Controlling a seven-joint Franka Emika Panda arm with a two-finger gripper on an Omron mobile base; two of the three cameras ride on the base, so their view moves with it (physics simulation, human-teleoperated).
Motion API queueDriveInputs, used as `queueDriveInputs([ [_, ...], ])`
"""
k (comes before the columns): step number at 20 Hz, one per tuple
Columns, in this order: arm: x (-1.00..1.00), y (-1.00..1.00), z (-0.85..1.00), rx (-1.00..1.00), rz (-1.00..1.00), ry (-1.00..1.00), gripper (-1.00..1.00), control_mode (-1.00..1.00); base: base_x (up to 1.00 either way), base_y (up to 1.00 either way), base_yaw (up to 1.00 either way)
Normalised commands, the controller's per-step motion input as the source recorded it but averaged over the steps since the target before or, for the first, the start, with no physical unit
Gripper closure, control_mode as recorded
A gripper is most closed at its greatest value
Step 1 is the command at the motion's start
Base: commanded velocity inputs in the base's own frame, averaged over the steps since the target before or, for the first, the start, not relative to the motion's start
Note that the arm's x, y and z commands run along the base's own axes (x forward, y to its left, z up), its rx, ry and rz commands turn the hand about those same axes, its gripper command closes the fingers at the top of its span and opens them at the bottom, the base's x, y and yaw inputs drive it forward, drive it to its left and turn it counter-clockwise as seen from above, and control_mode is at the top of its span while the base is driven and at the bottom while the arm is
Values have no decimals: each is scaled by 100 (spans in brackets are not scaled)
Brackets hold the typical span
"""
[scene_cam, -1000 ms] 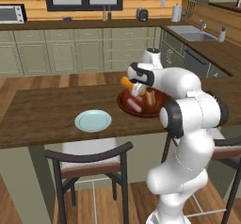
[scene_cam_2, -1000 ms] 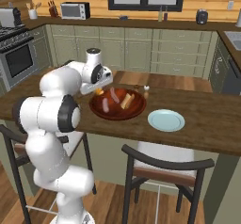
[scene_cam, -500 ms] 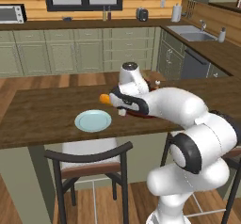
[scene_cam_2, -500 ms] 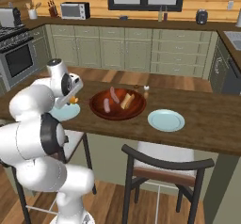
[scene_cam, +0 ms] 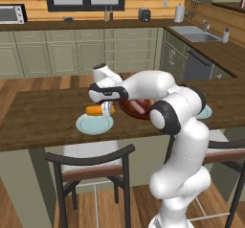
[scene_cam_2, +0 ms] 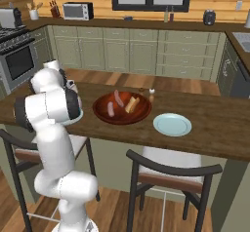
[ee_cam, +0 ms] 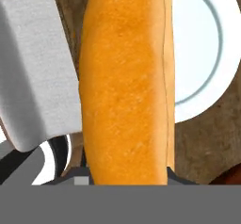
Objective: Place one bun and one sausage from the bowl on each plate.
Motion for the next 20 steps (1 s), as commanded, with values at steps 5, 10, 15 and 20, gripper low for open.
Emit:
queueDriveInputs([
  [5,54,20,-92,0,4,1,100,-100,0,0,0],
  [10,3,9,-86,3,1,-19,100,-100,0,0,0],
  [15,-13,0,-87,12,0,-21,100,-100,0,0,0],
  [20,-62,-17,-19,19,1,-23,-100,-100,0,0,0],
])
